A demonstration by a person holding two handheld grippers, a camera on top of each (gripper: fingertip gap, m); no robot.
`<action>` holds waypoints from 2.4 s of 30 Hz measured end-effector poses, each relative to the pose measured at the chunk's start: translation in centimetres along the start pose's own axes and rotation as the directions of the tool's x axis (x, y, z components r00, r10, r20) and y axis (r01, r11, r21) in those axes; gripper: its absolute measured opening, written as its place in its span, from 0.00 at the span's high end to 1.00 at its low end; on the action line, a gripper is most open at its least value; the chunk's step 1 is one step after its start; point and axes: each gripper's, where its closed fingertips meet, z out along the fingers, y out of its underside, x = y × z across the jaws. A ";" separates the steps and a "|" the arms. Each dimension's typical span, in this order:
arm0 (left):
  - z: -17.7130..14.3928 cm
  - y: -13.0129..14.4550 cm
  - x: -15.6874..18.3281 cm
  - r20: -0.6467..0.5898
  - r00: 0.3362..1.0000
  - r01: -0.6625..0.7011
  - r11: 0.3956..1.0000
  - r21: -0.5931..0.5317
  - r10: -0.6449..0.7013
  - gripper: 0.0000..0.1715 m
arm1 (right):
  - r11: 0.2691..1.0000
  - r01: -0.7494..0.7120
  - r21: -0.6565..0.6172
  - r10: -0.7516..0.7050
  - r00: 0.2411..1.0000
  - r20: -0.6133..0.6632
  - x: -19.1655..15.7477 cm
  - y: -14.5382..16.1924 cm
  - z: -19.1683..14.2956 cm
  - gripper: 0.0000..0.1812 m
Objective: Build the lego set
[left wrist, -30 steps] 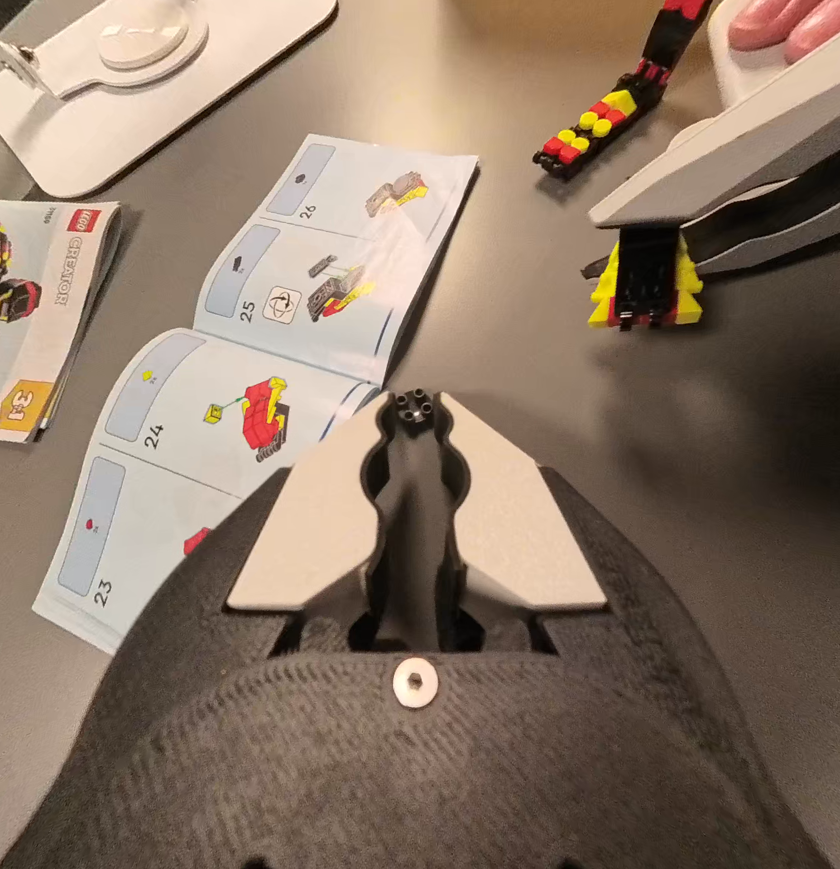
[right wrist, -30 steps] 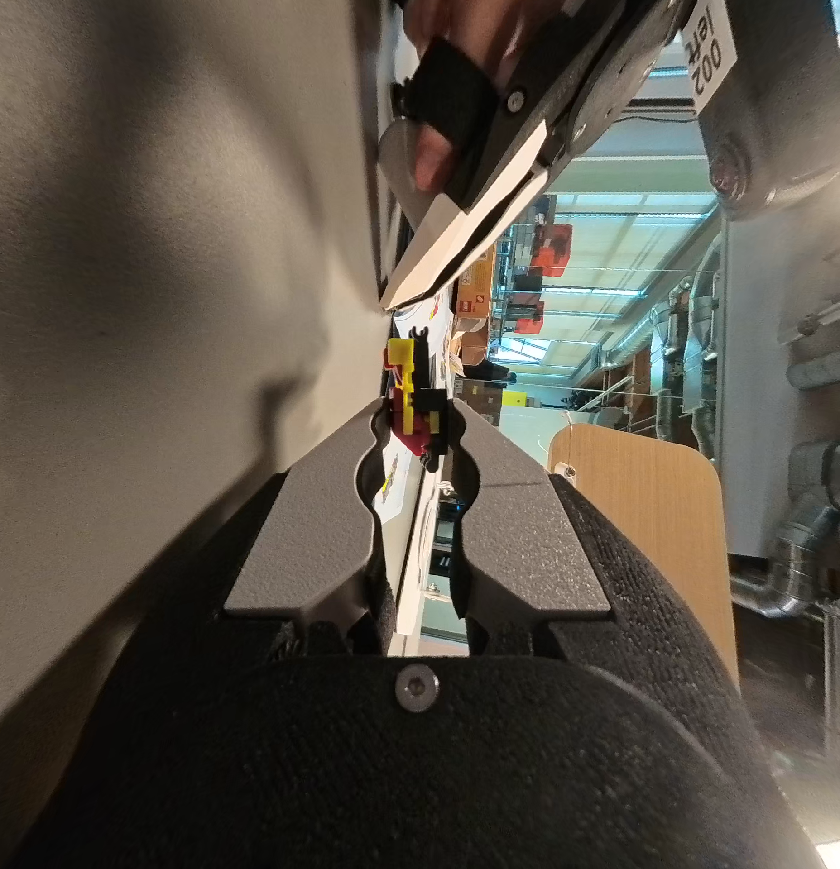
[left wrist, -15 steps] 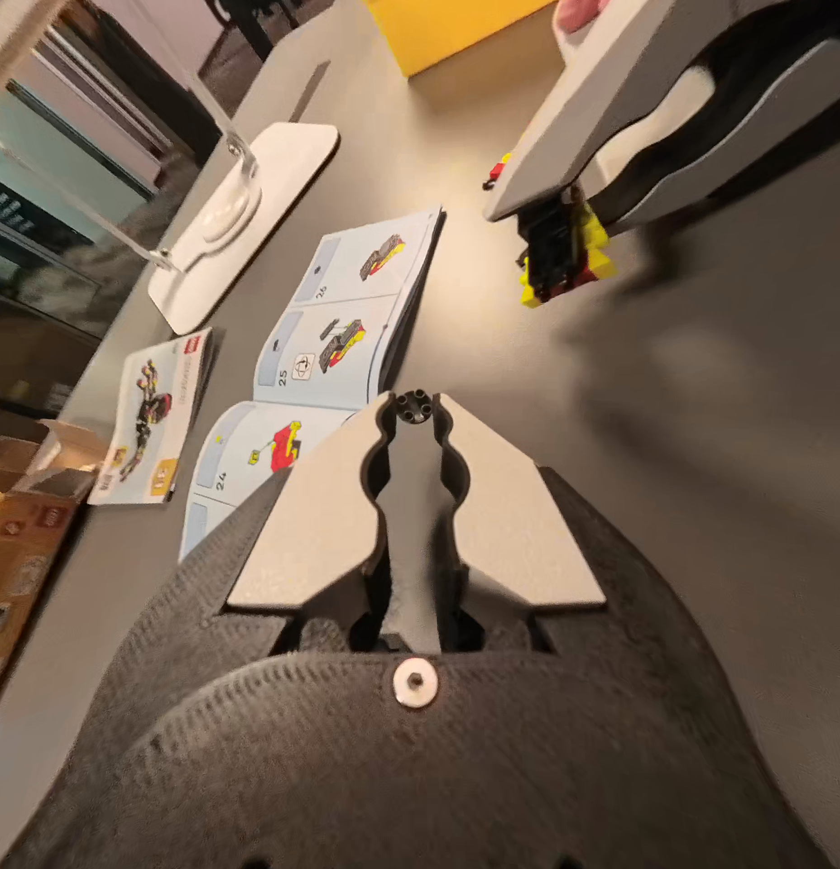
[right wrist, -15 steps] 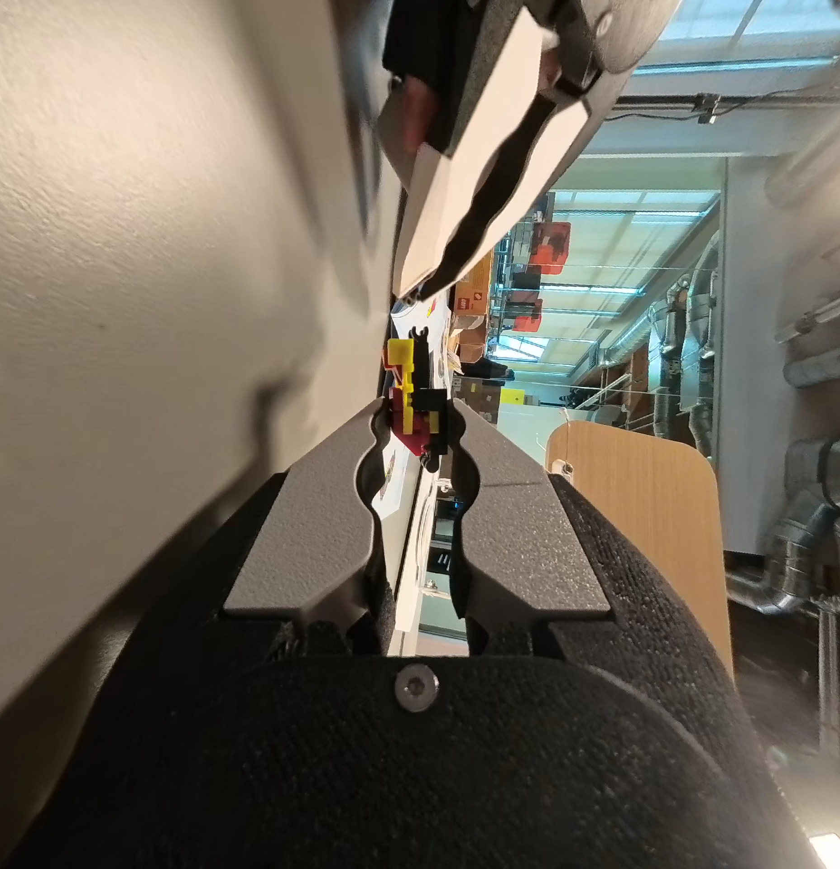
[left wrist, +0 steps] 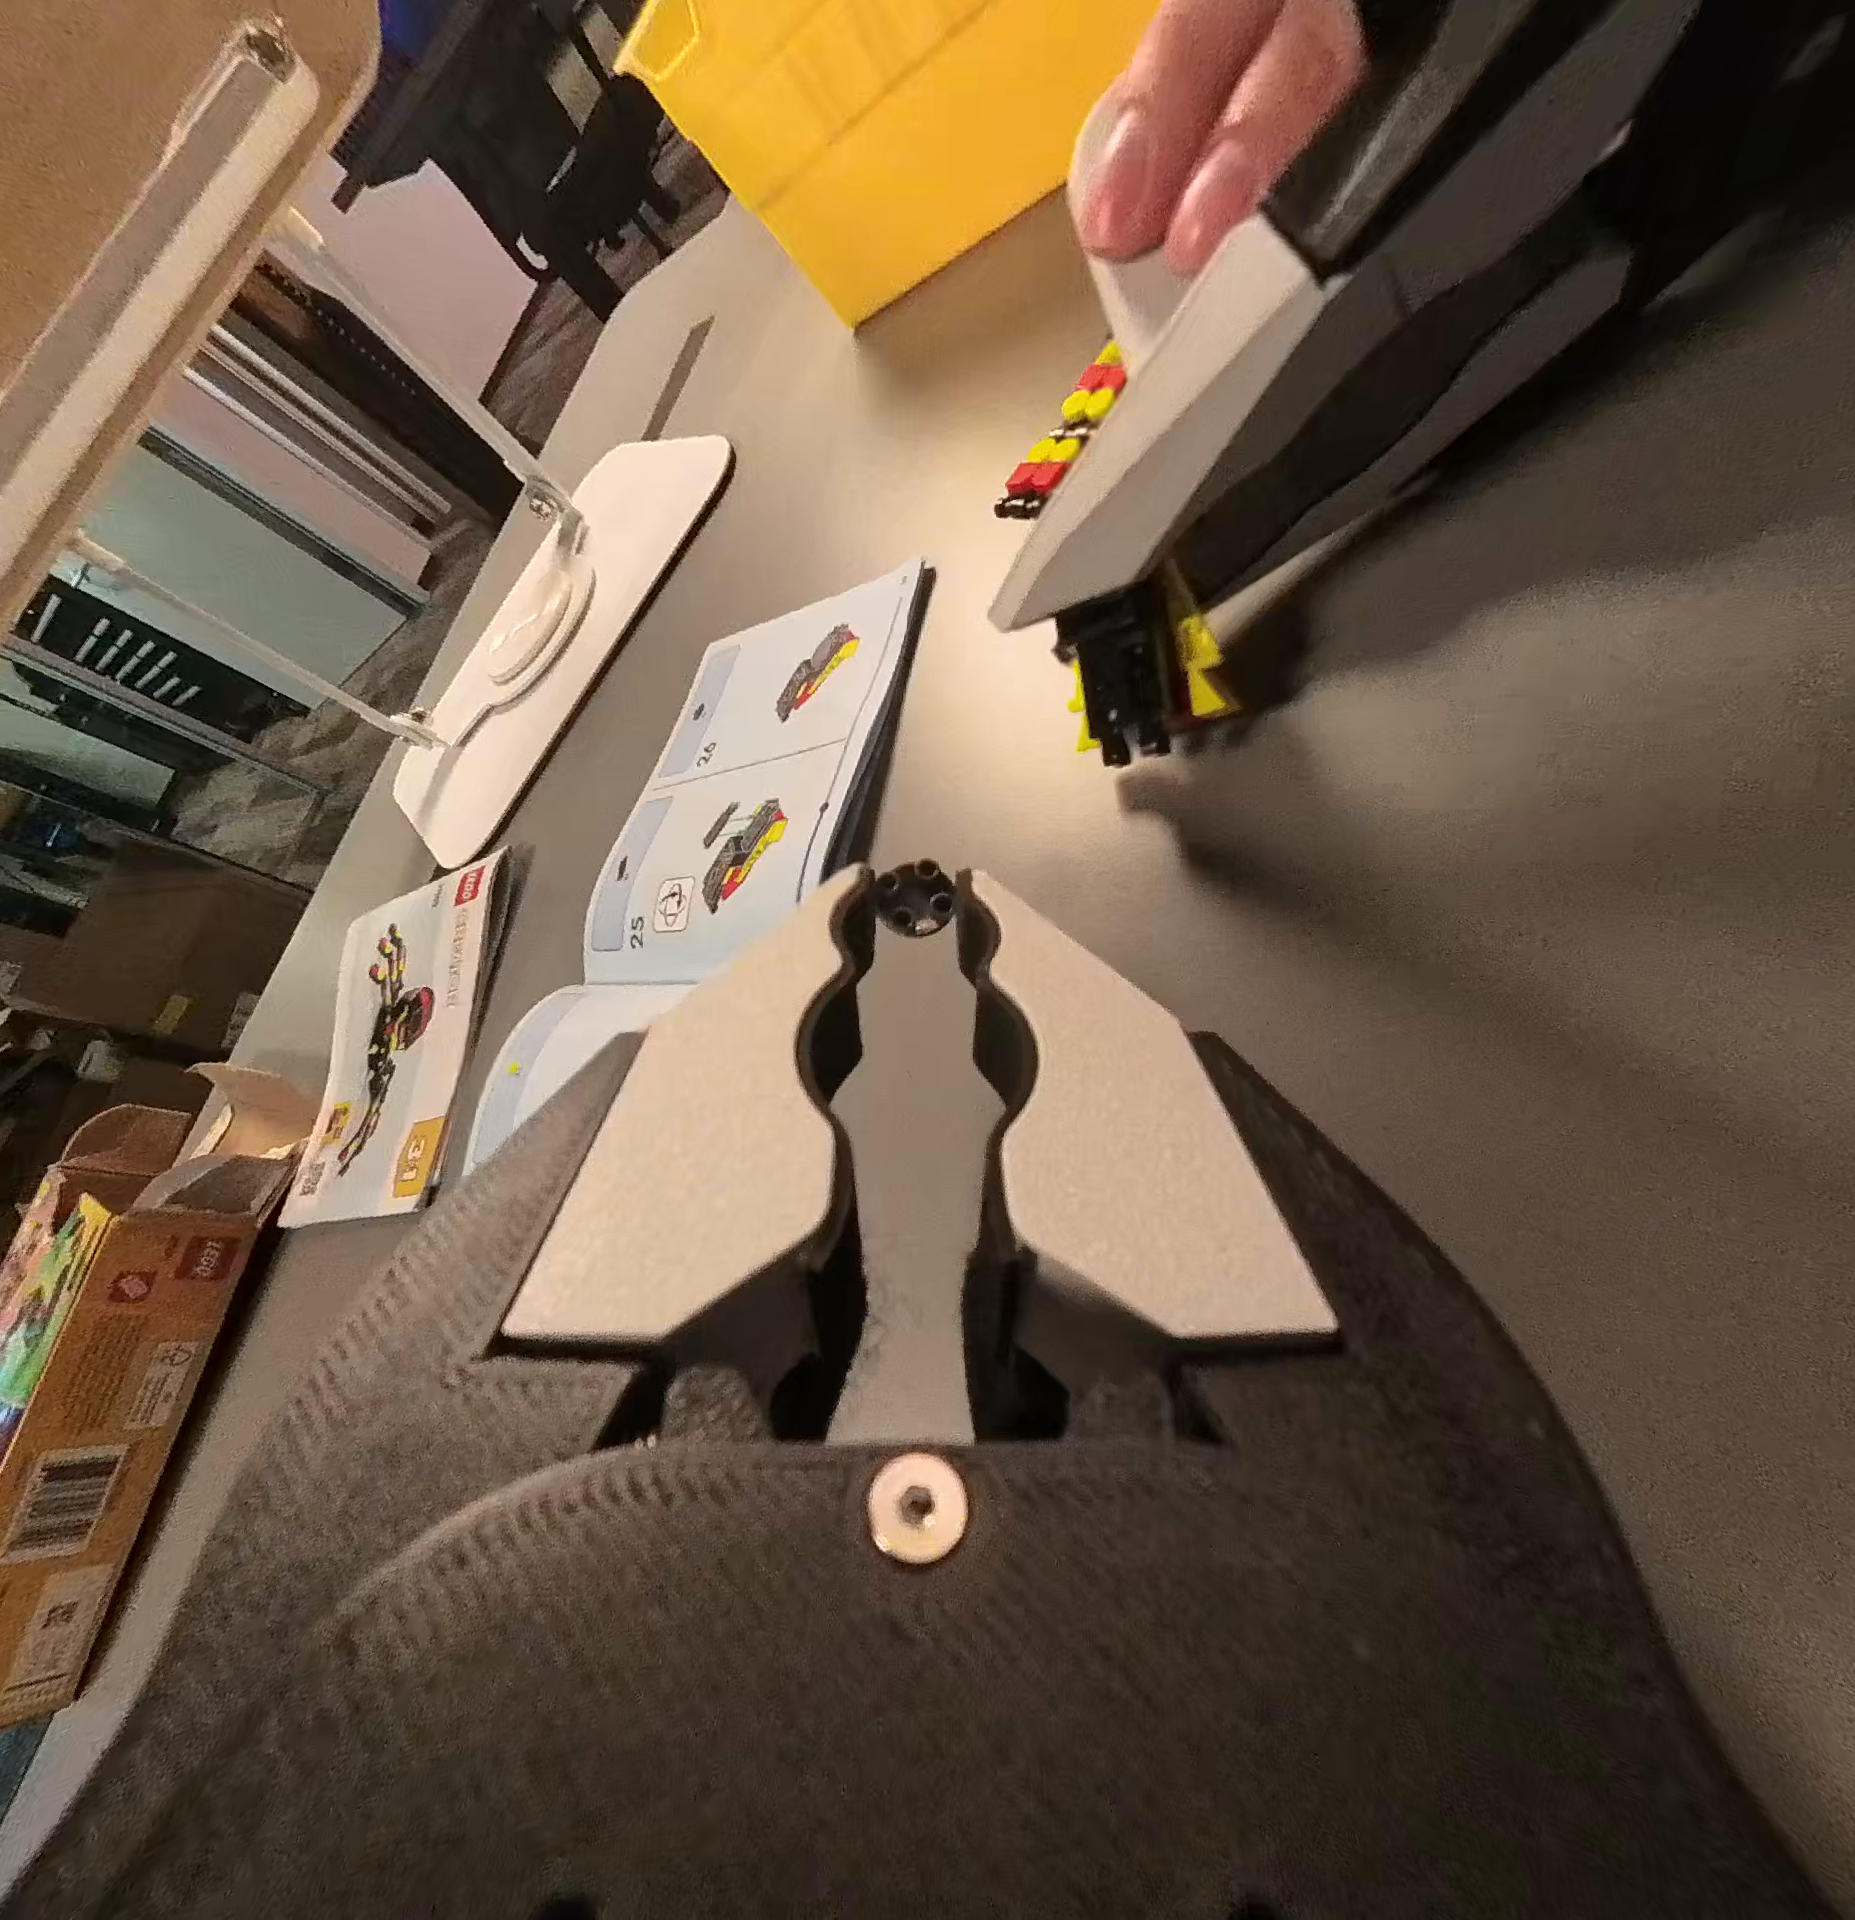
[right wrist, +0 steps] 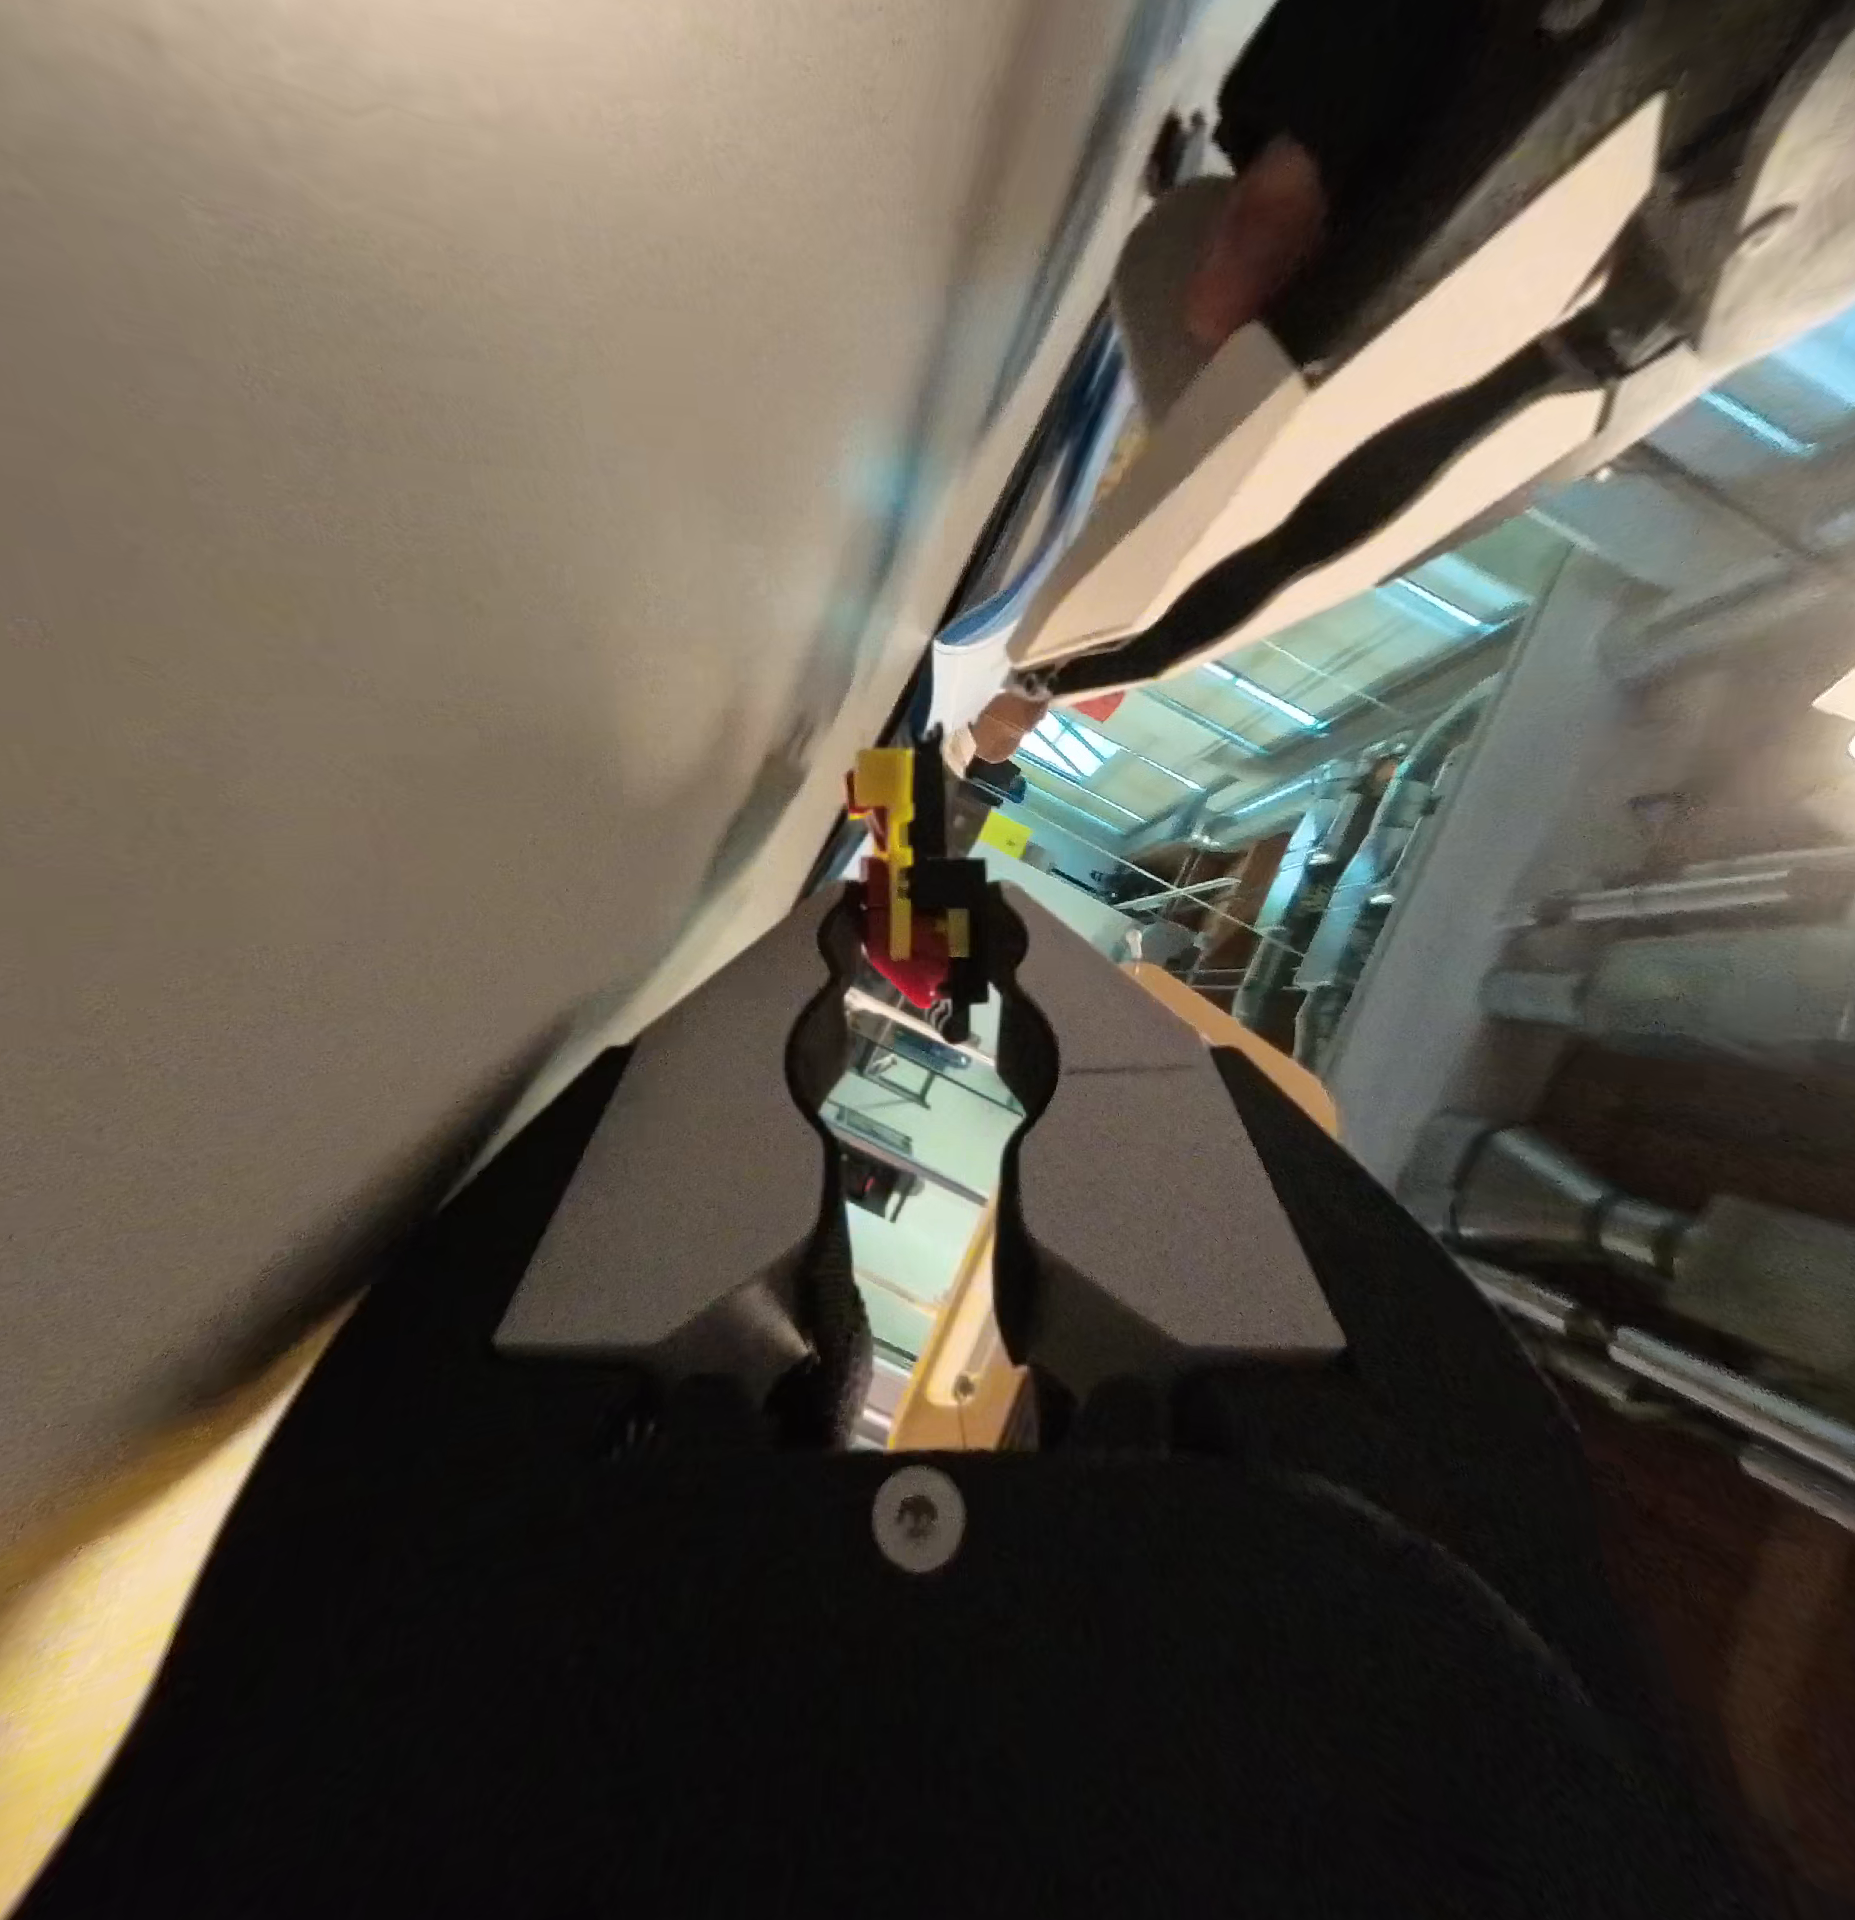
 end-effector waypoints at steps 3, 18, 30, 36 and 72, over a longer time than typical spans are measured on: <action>-0.2 -0.3 -0.1 0.003 1.000 0.009 1.000 0.020 -0.009 0.92 | 1.000 0.005 -0.016 -0.005 1.000 0.027 -0.3 0.3 -0.2 0.89; -2.8 -3.3 -2.6 0.048 0.988 0.130 0.960 0.248 -0.146 0.92 | 0.976 -0.180 -0.124 0.206 0.945 0.253 -3.1 4.5 -6.0 0.67; -7.5 -10.2 1.0 -0.530 0.800 0.554 0.687 0.471 -0.281 0.92 | 0.281 -0.957 -0.076 0.922 0.248 0.298 5.1 0.6 -7.1 0.68; -10.4 -12.2 0.0 -0.845 0.433 0.871 0.386 0.302 -0.315 0.92 | 0.402 -0.906 0.134 0.882 0.422 0.208 11.9 -2.6 -6.0 0.83; -8.0 -4.2 -9.4 -0.275 0.633 0.700 0.384 0.602 -0.723 1.00 | 0.121 -0.979 -0.163 0.966 0.078 0.247 2.9 -0.9 -1.4 0.91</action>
